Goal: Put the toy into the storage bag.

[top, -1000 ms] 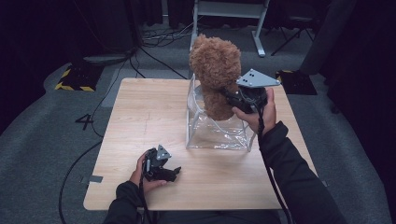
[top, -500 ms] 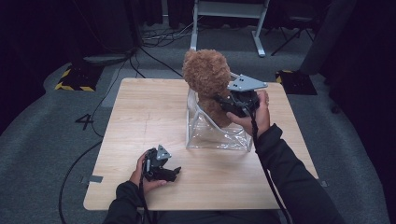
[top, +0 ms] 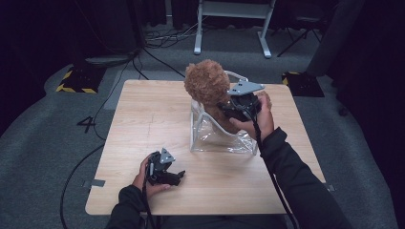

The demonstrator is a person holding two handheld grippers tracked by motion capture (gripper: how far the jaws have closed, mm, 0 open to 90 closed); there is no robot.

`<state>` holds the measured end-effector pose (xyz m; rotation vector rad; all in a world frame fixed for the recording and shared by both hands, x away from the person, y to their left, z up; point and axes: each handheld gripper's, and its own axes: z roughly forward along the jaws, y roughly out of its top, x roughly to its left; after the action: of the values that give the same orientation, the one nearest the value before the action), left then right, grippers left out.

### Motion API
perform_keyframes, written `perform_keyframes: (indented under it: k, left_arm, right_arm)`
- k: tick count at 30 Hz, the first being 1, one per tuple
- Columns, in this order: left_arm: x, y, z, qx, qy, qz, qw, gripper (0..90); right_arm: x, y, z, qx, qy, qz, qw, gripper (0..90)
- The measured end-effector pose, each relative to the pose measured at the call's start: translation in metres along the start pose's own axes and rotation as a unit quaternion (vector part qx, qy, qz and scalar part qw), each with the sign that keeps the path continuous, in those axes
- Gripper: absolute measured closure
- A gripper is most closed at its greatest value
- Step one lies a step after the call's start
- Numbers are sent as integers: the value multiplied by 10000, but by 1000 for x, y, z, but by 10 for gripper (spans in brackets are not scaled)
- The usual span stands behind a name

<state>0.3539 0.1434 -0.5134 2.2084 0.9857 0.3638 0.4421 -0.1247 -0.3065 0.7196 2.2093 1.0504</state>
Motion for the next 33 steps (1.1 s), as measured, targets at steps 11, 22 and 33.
perform_keyframes:
  k: [11, 22, 33]
  left_arm:
    - [0, 0, 0, 0, 1, -7, 10000, 127]
    - [0, 0, 0, 2, 3, -4, 10000, 127]
    - [0, 0, 0, 0, 5, -4, 10000, 127]
  right_arm:
    - [0, -8, 10, 372, 122, 41, 9992, 568]
    - [-2, -11, 13, 729, 251, 37, 9970, 552]
    - [-4, -15, 15, 951, 408, 115, 9946, 537]
